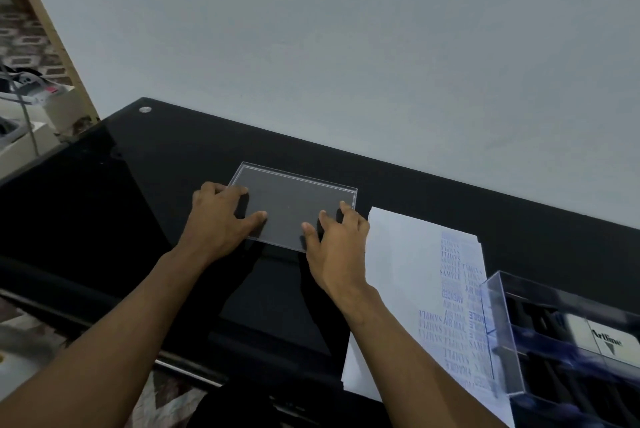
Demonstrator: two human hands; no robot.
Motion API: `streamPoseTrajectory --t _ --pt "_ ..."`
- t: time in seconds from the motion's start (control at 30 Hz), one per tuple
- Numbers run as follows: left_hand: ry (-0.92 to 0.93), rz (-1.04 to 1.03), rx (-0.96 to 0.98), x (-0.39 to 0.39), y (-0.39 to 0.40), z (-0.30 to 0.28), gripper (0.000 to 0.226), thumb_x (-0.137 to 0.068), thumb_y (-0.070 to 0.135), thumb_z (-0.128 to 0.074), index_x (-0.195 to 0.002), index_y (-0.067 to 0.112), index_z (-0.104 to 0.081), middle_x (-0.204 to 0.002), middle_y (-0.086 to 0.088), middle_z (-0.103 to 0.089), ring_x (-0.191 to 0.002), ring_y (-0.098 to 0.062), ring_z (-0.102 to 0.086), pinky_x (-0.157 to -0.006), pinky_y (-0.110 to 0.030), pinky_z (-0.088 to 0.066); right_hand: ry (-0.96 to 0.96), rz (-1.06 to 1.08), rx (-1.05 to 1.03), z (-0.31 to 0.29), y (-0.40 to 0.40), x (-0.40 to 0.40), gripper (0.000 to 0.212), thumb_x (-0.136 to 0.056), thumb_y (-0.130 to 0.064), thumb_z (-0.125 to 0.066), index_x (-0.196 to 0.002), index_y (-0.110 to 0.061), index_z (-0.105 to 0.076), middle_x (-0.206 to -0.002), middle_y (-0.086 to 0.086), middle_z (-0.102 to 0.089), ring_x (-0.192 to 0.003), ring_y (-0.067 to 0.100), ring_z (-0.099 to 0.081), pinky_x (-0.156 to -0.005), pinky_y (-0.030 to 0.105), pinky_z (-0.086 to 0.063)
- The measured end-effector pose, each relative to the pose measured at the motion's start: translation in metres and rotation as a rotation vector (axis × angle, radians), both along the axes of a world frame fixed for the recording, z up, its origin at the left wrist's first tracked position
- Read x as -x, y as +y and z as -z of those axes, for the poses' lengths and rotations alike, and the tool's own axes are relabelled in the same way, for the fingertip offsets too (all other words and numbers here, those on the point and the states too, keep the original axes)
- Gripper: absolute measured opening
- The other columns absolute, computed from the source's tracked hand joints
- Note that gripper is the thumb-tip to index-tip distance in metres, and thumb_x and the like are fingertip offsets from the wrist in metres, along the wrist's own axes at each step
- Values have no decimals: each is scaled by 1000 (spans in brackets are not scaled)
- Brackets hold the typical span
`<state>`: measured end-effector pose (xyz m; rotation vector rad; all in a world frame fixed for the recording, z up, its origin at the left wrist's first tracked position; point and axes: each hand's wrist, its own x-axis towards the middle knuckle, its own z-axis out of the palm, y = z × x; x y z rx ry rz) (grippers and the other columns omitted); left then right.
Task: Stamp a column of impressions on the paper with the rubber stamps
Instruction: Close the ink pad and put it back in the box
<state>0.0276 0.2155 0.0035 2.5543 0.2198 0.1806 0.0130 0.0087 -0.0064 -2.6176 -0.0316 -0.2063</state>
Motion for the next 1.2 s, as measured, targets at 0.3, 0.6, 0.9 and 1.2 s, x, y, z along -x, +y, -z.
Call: streamPoseTrajectory --t 0.3,0.6,0.9,1.2 --pt "-31 17 -5 56 -43 -29 69 -84 60 -69 -141 24 -55 -141 -12 -48 -133 -30 -36 -97 -46 -45 -55 121 -161 -27 -48 50 41 -96 -40 -58 -129 -17 -64 -154 4 -32 -140 19 -28 -105 29 -39" --pt "-63 111 140 105 -162 -40 67 -87 52 -71 -144 23 -51 -139 -8 -39 -105 -15 -50 -91 -35 -50 -136 254 -189 -36 -159 118 40 -94 -34 -61 -128 -14 -65 -153 3 -35 -140 19 -33 -112 36 -38" --pt "-51 250 199 138 -282 -41 67 -90 52 -68 -147 21 -50 -157 -8 -34 -130 -24 -53 -102 -36 -46 -154 404 -85 -42 -277 168 36 -90 -33 -63 -118 -13 -71 -144 12 -47 -131 24 -45 -107 36 -43" --pt "-15 346 253 159 -367 -37 65 -94 45 -65 -148 15 -47 -159 -9 -29 -136 -29 -47 -106 -37 -45 -104 475 59 -39 -354 197 40 -89 -39 -60 -122 -19 -70 -143 10 -52 -125 27 -52 -106 40 -44"
